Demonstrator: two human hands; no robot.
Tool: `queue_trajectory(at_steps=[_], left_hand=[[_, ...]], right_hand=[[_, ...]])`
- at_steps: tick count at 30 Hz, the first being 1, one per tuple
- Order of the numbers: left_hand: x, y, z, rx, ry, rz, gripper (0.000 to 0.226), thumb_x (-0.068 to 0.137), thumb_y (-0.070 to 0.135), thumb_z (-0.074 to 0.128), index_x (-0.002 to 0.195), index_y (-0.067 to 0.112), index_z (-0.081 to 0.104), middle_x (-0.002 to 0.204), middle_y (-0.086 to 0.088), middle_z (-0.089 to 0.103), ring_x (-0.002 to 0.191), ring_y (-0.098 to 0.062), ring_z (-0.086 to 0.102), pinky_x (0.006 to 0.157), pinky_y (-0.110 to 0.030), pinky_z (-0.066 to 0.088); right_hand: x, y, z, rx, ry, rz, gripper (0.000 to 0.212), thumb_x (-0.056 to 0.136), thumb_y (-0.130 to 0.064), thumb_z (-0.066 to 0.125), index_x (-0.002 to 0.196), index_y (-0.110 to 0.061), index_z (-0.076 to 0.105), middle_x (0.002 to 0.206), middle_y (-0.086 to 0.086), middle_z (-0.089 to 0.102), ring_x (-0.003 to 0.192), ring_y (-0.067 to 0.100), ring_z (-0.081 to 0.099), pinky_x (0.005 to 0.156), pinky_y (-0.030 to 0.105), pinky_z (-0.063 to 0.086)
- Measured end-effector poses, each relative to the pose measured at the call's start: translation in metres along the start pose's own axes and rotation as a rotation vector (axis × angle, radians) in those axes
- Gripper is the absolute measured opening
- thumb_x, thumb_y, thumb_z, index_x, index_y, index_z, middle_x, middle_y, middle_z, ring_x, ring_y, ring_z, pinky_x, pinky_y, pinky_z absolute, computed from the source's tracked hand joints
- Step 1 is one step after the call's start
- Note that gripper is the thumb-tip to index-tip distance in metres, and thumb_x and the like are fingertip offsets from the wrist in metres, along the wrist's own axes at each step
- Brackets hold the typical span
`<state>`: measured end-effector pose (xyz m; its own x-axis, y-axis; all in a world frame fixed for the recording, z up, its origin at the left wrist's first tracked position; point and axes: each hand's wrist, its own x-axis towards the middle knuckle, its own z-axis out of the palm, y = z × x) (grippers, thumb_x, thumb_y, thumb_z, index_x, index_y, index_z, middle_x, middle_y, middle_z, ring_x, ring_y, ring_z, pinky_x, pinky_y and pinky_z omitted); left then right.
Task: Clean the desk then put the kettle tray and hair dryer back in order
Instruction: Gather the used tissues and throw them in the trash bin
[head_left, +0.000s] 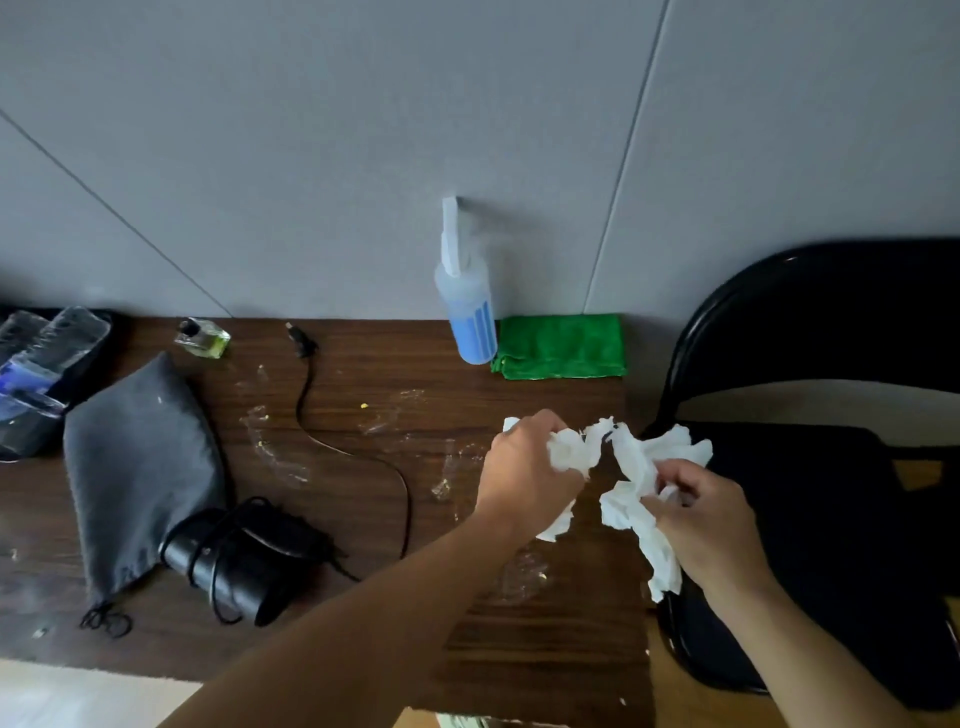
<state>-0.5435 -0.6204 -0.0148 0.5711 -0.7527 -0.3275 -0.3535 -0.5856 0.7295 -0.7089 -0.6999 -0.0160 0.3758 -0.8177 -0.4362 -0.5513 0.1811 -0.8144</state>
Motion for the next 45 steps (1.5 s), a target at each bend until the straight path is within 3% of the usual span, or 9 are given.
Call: queue_trajectory(at_steps=[6, 8, 16, 21, 27, 31, 37, 41, 45], left_hand=[[-0.029, 0.039, 0.057, 0.011, -0.026, -0.052, 0.033, 0.068, 0.016, 0.064, 0.094, 0.034, 0.055, 0.078, 0.013, 0.058, 0.081, -0.022, 0.061, 0.059, -0.032, 0.052], [-0.035, 0.045, 0.065, 0.001, -0.006, -0.074, 0.031, 0.070, 0.014, 0.065, 0.090, 0.034, 0.055, 0.080, 0.012, 0.061, 0.081, -0.016, 0.062, 0.057, -0.025, 0.049], [-0.041, 0.058, 0.050, -0.009, 0.061, -0.061, 0.029, 0.073, 0.006, 0.068, 0.092, 0.027, 0.060, 0.080, 0.010, 0.062, 0.073, -0.008, 0.057, 0.051, -0.011, 0.040], [-0.036, 0.090, 0.060, 0.009, 0.022, 0.013, 0.034, 0.073, 0.003, 0.069, 0.085, 0.033, 0.058, 0.077, 0.008, 0.063, 0.067, -0.008, 0.059, 0.047, -0.010, 0.042], [-0.039, 0.147, 0.142, 0.021, -0.061, 0.076, 0.029, 0.075, 0.004, 0.068, 0.091, 0.027, 0.060, 0.073, 0.008, 0.060, 0.061, -0.004, 0.056, 0.047, -0.008, 0.039], [-0.051, 0.193, 0.214, 0.056, -0.107, 0.110, 0.030, 0.075, 0.006, 0.070, 0.090, 0.029, 0.059, 0.073, 0.011, 0.059, 0.062, -0.002, 0.055, 0.049, -0.006, 0.040], [-0.070, 0.260, 0.318, 0.022, -0.210, 0.111, 0.027, 0.075, 0.004, 0.068, 0.092, 0.025, 0.062, 0.082, 0.004, 0.065, 0.068, -0.006, 0.059, 0.048, -0.006, 0.041], [-0.071, 0.290, 0.375, 0.030, -0.274, 0.135, 0.032, 0.074, 0.004, 0.069, 0.089, 0.030, 0.059, 0.079, 0.006, 0.062, 0.062, -0.007, 0.057, 0.046, -0.009, 0.041], [-0.060, 0.307, 0.421, 0.052, -0.342, 0.172, 0.030, 0.074, 0.004, 0.070, 0.087, 0.029, 0.057, 0.079, 0.009, 0.061, 0.067, -0.006, 0.058, 0.049, -0.007, 0.043]], right_hand=[[-0.016, 0.042, -0.075, -0.016, 0.016, 0.009, 0.034, 0.087, 0.003, 0.068, 0.088, -0.031, 0.068, 0.086, -0.007, 0.069, 0.076, 0.006, 0.064, 0.056, 0.017, 0.044], [-0.021, 0.053, -0.091, -0.029, 0.007, 0.014, 0.038, 0.086, 0.004, 0.068, 0.084, -0.034, 0.067, 0.080, -0.005, 0.070, 0.069, 0.006, 0.064, 0.051, 0.011, 0.043], [-0.019, 0.057, -0.122, -0.011, 0.036, 0.052, 0.032, 0.082, 0.004, 0.068, 0.087, -0.027, 0.074, 0.076, -0.008, 0.072, 0.070, 0.009, 0.068, 0.057, 0.019, 0.049], [-0.015, 0.068, -0.150, 0.030, 0.064, 0.006, 0.030, 0.081, 0.004, 0.067, 0.085, -0.025, 0.073, 0.064, -0.013, 0.067, 0.053, 0.001, 0.059, 0.045, 0.012, 0.041], [-0.016, 0.111, -0.220, 0.072, 0.150, 0.027, 0.031, 0.078, 0.001, 0.071, 0.081, -0.030, 0.071, 0.074, -0.006, 0.071, 0.066, 0.013, 0.068, 0.053, 0.021, 0.050], [-0.019, 0.153, -0.288, 0.100, 0.188, 0.055, 0.028, 0.076, 0.005, 0.073, 0.082, -0.023, 0.072, 0.079, 0.000, 0.072, 0.076, 0.025, 0.070, 0.065, 0.040, 0.059], [-0.030, 0.199, -0.393, 0.117, 0.255, 0.082, 0.026, 0.077, 0.006, 0.075, 0.082, -0.019, 0.071, 0.078, -0.002, 0.072, 0.070, 0.011, 0.070, 0.056, 0.019, 0.053], [-0.023, 0.227, -0.445, 0.119, 0.322, 0.115, 0.025, 0.082, 0.003, 0.075, 0.089, -0.020, 0.072, 0.085, -0.002, 0.073, 0.077, 0.009, 0.071, 0.056, 0.016, 0.052], [-0.006, 0.251, -0.477, 0.090, 0.352, 0.170, 0.022, 0.082, 0.003, 0.074, 0.092, -0.016, 0.073, 0.082, -0.002, 0.071, 0.062, -0.003, 0.064, 0.047, 0.010, 0.043]])
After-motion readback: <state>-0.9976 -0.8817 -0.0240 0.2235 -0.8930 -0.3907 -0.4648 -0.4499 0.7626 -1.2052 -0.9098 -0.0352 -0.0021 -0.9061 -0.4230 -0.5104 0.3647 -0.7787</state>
